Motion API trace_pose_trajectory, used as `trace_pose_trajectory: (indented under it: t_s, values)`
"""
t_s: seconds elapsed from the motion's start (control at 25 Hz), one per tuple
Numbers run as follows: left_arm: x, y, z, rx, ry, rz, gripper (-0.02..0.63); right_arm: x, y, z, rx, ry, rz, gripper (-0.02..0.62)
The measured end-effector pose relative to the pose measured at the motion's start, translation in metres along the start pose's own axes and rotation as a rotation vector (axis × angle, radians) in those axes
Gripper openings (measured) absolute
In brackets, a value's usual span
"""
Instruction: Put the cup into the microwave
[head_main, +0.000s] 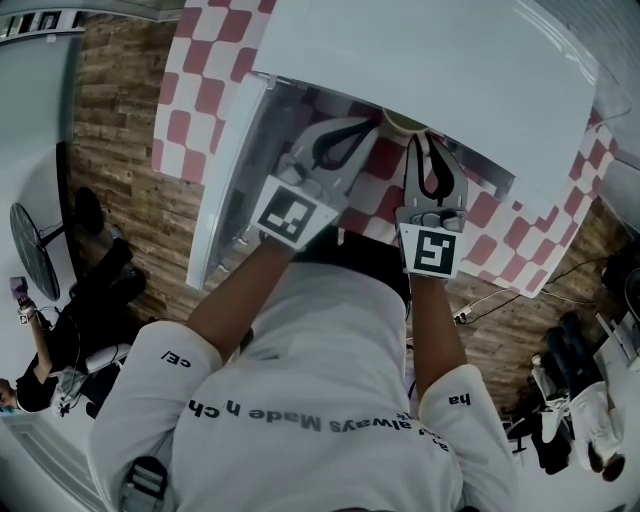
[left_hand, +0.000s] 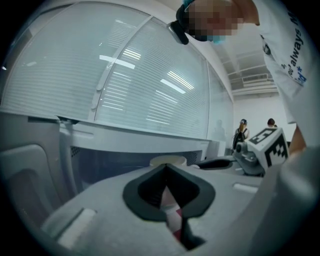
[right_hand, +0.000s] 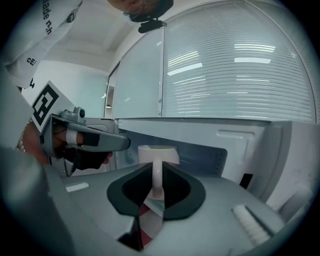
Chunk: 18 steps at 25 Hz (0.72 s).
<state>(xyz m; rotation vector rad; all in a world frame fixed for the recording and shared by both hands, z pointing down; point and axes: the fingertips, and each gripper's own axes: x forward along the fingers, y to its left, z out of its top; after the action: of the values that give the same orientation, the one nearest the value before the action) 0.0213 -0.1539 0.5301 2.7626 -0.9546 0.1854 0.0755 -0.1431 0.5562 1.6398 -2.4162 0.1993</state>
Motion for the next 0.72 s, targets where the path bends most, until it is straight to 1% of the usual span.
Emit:
trace_pose_trajectory:
  t_s: [0.36,0.48,0.6,0.72]
  values:
    - [0.014,0.012,-0.011,0.017,0.000,0.020,0.003,0.020,-0.011,-0.007,0.020,-0.013,-0.032,0.043]
    - [0.018,0.016,-0.016,0.035,0.006,0.019,0.004,0.026,-0.014,-0.012,0.016,0.008,-0.041,0.043]
    - [0.022,0.022,-0.021,0.049,0.010,0.025,0.005,0.033,-0.014,-0.010,0.022,-0.027,-0.037,0.043]
    - [0.027,0.028,-0.023,0.054,0.009,0.033,0.003,0.040,-0.014,-0.010,0.022,-0.037,-0.036,0.043]
